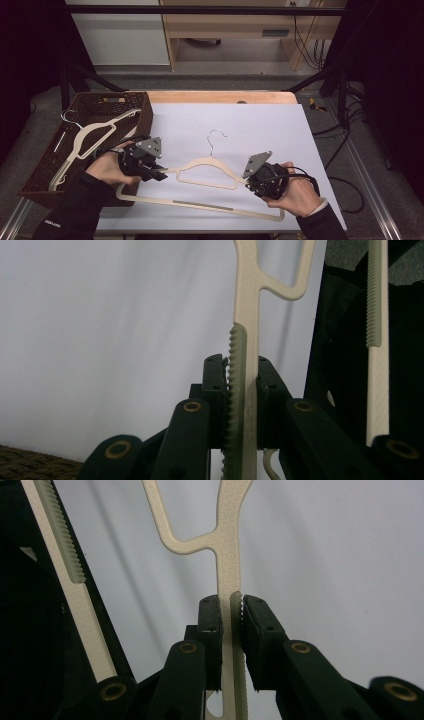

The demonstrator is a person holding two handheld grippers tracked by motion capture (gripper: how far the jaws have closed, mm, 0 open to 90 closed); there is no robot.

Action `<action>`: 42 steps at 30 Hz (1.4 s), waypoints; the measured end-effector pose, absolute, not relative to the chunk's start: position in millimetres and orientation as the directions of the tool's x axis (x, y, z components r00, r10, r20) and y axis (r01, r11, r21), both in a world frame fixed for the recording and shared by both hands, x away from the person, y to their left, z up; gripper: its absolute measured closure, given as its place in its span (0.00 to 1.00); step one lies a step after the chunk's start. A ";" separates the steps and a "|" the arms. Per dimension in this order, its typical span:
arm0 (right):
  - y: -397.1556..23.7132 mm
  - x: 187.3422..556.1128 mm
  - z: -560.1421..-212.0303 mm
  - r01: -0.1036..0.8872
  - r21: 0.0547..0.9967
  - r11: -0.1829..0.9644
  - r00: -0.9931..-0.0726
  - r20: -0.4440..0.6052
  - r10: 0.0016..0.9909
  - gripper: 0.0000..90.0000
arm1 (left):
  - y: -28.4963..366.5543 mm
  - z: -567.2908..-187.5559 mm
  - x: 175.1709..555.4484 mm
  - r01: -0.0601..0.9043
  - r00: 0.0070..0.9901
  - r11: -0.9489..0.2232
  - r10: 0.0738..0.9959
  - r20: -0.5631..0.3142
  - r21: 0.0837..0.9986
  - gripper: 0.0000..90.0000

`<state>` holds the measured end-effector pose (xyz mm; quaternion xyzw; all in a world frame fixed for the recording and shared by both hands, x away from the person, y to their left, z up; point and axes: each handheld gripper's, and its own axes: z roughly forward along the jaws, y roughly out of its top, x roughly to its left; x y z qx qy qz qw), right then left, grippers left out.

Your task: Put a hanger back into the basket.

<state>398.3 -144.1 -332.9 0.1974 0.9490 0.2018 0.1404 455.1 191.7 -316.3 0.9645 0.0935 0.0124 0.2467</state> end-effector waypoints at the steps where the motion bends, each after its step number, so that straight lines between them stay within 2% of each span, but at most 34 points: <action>1: -144.6 398.6 -332.6 0.318 0.441 0.839 -0.882 -0.187 0.432 0.87 | 191.7 -316.0 454.6 0.173 0.983 -0.861 0.183 -0.026 0.478 0.88; 14: -152.3 404.0 -330.6 0.336 0.504 0.796 -0.857 -0.188 0.481 0.84 | 192.3 -312.3 451.8 0.187 0.981 -0.850 0.190 -0.044 0.493 0.89; 19: -159.0 406.0 -327.2 0.346 0.540 0.767 -0.835 -0.196 0.515 0.82 | 194.9 -313.0 453.0 0.218 0.972 -0.849 0.231 -0.033 0.481 0.90; 25: -164.3 407.9 -329.4 0.363 0.560 0.744 -0.820 -0.187 0.541 0.80 | 195.5 -308.0 448.2 0.210 0.975 -0.820 0.219 -0.048 0.533 0.92; 28: -165.8 407.3 -329.2 0.371 0.571 0.733 -0.815 -0.178 0.551 0.80 | 195.7 -301.6 443.9 0.208 0.974 -0.783 0.223 -0.047 0.587 0.94; 42: -188.4 405.6 -323.9 0.393 0.635 0.665 -0.774 -0.162 0.612 0.79 | 203.1 -280.9 435.0 0.197 0.963 -0.725 0.269 0.008 0.660 0.95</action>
